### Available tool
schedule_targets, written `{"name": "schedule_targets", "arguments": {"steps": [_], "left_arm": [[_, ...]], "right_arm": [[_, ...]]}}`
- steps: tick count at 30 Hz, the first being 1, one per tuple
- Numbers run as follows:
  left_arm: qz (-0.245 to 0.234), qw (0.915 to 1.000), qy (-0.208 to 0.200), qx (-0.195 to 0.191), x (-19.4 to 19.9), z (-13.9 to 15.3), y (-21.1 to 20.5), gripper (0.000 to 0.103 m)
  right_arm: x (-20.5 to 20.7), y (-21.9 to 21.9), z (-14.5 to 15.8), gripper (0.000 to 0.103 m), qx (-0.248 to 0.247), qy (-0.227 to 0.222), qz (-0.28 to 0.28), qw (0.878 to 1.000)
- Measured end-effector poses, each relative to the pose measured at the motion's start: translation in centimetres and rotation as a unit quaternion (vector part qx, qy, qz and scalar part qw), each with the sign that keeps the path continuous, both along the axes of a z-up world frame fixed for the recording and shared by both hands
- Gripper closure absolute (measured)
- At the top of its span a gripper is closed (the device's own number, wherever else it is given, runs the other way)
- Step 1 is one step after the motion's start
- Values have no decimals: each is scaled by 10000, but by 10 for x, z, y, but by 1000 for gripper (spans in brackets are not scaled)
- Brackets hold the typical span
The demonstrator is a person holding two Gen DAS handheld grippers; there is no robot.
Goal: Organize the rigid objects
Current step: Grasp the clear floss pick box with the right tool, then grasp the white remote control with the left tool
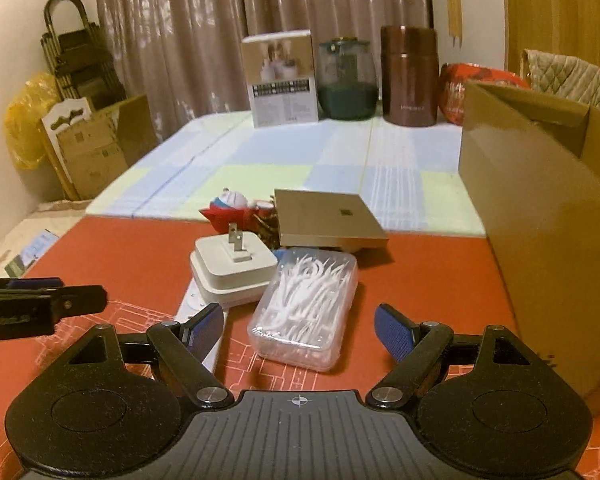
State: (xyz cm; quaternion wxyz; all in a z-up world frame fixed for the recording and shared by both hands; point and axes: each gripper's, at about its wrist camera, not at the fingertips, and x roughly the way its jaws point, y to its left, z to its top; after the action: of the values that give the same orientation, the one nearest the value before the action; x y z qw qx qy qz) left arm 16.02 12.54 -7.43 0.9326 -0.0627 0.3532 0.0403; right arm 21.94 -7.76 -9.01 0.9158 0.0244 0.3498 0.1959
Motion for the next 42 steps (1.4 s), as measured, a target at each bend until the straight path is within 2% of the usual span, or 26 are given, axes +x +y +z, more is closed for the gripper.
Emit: {"name": "schedule_targets", "arguments": {"steps": [12, 14, 15, 16, 29, 35, 42], "left_arm": [[-2, 9999, 110, -102, 1, -8, -1, 41], [-18, 9998, 128, -117, 1, -9, -2, 40], [-29, 9998, 129, -136, 1, -9, -3, 39], [-40, 9998, 125, -164, 1, -9, -4, 38], [-456, 9974, 43, -549, -4, -9, -43, 33], [-685, 9967, 213, -381, 2, -22, -72, 33], [-749, 9967, 226, 222, 11, -35, -95, 34]], "right_arm": [[25, 13, -22, 24, -231, 248, -150, 9993], [27, 12, -23, 33, -266, 239, -163, 9992], [28, 11, -23, 46, -297, 250, -134, 9992], [28, 10, -23, 49, -365, 246, -137, 9989], [6, -41, -19, 49, -444, 426, -298, 9977], [0, -58, -17, 49, -231, 489, -243, 9982], [0, -62, -16, 49, -142, 487, -217, 9985]]}}
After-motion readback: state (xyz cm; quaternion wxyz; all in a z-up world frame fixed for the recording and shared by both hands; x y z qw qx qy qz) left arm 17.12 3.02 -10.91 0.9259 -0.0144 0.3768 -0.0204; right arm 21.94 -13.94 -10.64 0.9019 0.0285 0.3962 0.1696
